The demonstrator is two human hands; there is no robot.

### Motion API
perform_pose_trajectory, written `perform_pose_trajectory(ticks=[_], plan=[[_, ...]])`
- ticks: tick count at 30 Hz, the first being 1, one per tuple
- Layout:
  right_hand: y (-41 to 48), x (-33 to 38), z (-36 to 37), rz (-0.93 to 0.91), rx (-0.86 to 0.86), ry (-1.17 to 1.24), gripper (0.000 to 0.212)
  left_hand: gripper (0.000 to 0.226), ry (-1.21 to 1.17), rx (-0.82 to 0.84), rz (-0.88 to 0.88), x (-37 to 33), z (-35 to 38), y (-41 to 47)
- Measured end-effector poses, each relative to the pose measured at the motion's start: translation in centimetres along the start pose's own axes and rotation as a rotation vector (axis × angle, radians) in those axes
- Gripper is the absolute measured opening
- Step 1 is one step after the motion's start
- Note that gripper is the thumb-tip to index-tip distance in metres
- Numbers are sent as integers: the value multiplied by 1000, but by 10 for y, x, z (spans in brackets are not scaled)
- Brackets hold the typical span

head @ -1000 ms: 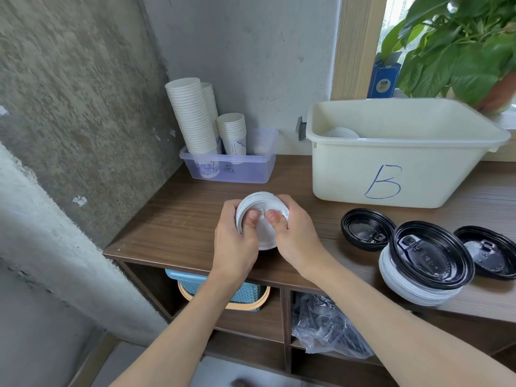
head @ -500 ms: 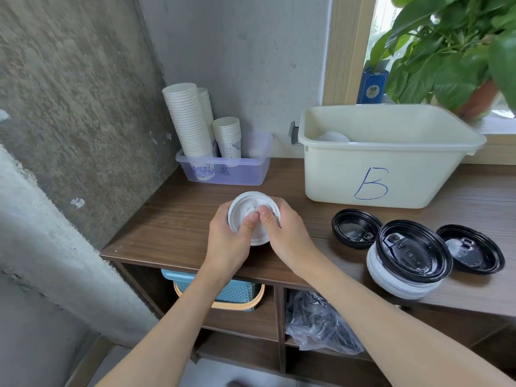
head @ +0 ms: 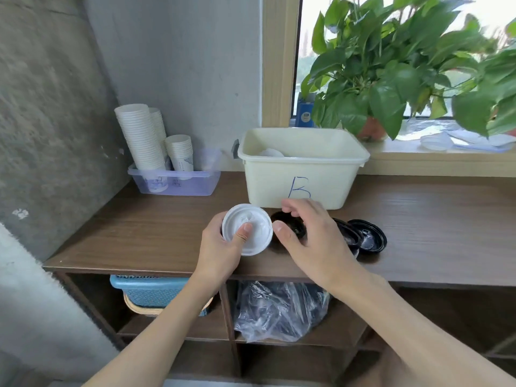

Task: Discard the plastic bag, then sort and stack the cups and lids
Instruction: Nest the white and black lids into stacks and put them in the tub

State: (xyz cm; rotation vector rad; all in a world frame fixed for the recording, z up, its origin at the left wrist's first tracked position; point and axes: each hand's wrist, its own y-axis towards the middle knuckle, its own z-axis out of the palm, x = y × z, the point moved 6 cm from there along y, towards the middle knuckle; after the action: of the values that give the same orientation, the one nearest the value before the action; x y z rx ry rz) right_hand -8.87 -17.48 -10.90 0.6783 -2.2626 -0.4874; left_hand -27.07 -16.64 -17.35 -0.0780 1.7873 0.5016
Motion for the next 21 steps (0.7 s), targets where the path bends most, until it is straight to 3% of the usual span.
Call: perform_pose_trajectory(ticks=[3, 6, 15, 21], plan=[[-4, -13, -10, -122, 11, -314, 51, 34, 1, -25, 16, -2, 25, -6], [-5, -33, -6, -113, 73, -418, 56, 40, -5, -68, 18, -3, 41, -11], [26, -63, -14, -10, 161, -355, 62, 36, 27, -45, -1, 4, 51, -8], [6, -79, -36, 75, 175, -283, 82, 35, 61, -27, -2, 5, 52, -8]])
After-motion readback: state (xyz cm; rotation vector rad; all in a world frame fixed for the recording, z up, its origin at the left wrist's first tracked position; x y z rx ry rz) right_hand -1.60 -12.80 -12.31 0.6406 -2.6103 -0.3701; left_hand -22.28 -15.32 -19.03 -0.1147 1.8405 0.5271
